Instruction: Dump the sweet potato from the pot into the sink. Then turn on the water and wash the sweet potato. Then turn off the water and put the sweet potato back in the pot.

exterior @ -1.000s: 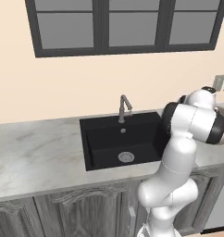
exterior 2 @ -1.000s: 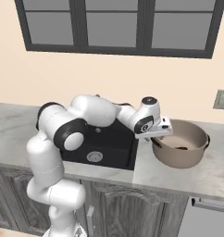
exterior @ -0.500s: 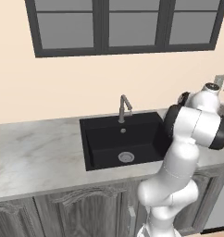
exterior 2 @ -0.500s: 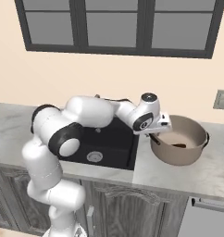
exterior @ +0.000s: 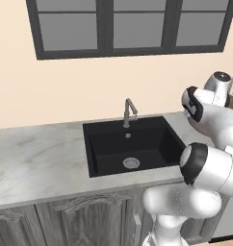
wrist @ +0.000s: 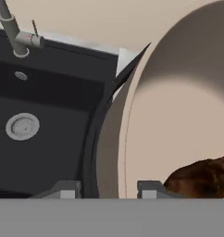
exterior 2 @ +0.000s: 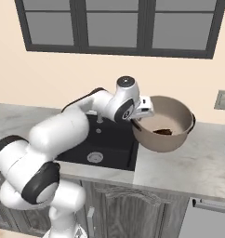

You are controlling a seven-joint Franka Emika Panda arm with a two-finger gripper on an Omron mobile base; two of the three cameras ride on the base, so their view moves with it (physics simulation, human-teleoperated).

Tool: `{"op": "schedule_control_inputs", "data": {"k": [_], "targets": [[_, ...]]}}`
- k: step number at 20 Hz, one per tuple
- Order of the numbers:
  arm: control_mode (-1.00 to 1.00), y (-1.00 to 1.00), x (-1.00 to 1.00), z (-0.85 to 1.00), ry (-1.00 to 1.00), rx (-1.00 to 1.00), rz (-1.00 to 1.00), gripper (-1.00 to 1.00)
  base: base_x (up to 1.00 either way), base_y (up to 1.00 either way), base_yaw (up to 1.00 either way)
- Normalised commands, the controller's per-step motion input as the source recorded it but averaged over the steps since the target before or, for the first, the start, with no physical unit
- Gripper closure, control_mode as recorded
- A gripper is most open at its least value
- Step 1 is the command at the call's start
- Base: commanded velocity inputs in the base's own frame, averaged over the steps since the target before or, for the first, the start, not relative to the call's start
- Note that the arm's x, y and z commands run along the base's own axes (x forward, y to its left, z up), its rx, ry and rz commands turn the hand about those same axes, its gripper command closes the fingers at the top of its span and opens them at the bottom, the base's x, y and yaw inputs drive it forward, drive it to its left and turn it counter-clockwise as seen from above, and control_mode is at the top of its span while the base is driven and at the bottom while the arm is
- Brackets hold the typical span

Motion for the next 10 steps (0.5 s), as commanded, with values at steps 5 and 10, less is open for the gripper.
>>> {"op": "schedule_control_inputs", "data": {"k": [5, 10], "targets": [[-1.0, 1.0, -0.3, 1.0, -0.01, 0.0, 0.04, 1.0, 0.0, 0.0, 0.0], [-1.0, 0.9, -0.38, 0.99, 0.0, 0.0, 0.05, 1.0, 0.0, 0.0, 0.0]]}}
